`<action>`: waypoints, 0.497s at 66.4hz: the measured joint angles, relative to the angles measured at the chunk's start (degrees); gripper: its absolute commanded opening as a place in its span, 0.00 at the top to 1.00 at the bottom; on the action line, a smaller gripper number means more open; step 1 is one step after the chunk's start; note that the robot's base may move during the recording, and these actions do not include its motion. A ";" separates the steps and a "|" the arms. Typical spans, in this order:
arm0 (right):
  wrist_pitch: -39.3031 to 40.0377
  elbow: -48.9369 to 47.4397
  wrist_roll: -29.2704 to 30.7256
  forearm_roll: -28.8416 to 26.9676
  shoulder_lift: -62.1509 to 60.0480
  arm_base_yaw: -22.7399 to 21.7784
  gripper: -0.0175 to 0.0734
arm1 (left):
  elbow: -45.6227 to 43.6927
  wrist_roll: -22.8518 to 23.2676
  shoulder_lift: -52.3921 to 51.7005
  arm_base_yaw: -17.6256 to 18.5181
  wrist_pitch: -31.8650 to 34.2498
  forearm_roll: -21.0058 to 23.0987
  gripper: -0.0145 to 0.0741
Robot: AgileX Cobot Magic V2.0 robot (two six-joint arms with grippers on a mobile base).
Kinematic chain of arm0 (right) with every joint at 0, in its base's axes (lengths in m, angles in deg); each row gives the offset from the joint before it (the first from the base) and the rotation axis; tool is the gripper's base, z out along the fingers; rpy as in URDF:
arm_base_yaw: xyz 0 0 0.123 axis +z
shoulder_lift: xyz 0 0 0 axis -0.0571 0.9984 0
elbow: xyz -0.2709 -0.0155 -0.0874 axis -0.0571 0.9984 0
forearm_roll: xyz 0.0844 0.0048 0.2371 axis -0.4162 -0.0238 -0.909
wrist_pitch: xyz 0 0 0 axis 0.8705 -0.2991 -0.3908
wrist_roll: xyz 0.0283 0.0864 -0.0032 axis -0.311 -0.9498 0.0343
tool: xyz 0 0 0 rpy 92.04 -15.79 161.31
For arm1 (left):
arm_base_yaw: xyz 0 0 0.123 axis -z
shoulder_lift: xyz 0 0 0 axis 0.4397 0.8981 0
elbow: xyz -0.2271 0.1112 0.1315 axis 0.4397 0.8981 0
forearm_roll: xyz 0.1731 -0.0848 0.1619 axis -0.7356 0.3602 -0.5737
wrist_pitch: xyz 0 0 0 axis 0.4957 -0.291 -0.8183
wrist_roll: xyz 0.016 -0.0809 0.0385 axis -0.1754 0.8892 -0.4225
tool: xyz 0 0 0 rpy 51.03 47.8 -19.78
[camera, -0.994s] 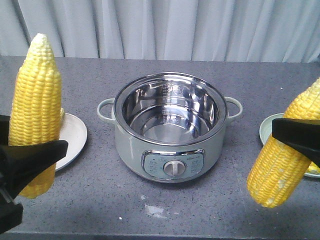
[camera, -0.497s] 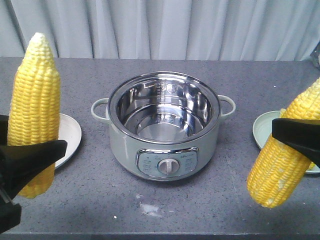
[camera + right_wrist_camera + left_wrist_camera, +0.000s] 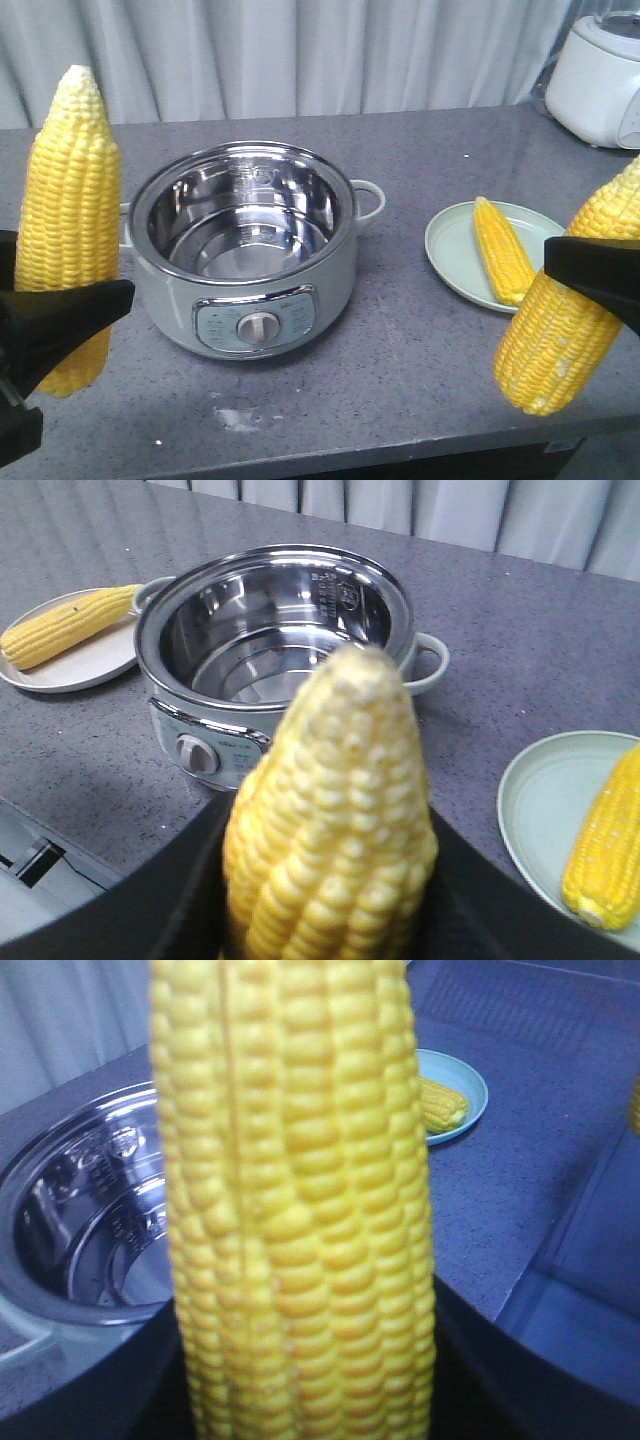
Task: Distribute corn equally
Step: 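Turn and drive the base along the counter holding both cobs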
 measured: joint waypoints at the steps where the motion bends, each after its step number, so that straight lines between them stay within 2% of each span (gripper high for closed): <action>1: 0.00 0.00 0.00 0.00 0.00 0.00 0.59 | 0.00 0.00 0.00 0.00 0.00 0.00 0.54; 33: 0.00 0.00 0.00 0.00 0.00 0.00 0.59 | 0.00 0.00 0.00 0.00 0.00 0.00 0.54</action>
